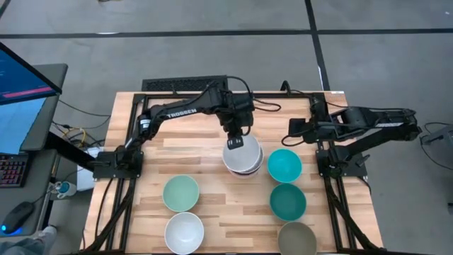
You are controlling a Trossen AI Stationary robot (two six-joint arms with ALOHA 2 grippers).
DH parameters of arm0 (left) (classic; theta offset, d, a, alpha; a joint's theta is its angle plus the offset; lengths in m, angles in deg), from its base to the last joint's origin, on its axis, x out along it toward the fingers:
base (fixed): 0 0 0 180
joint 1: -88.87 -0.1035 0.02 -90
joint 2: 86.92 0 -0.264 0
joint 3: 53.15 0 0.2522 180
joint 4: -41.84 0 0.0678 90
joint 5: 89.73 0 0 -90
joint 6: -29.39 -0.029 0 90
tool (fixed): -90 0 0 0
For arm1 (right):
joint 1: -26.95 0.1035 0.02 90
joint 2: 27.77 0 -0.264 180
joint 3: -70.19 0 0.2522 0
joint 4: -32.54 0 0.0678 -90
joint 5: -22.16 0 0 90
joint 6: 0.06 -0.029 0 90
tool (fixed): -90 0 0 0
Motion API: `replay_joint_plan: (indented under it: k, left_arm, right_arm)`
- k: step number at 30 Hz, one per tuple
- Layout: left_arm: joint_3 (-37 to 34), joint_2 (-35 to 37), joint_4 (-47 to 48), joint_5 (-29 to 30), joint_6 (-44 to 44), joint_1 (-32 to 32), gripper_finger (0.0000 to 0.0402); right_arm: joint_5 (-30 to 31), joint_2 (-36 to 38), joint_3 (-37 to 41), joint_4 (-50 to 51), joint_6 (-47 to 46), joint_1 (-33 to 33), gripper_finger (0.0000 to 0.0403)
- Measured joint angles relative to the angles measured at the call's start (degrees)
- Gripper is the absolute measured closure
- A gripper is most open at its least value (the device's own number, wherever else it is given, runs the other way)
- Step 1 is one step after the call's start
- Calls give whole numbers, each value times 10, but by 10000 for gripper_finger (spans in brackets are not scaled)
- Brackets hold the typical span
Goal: Nest bowls inside each other
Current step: Stack the white bowl on the white bowl, then stack the light blue bowl on the white bowl
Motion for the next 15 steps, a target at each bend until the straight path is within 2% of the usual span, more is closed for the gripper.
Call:
replay_joint_plan:
  k: [3, 6, 15]
  left_arm:
    - [0, 0, -17, 22, -5, 10, 398]
    - [0, 0, -37, 19, -8, 16, 377]
    - [0, 0, -54, 18, -9, 25, 253]
  right_arm:
    - [0, 0, 0, -3, 0, 0, 230]
    - [-5, -2, 0, -8, 0, 0, 230]
    - [-13, -3, 0, -9, 0, 0, 231]
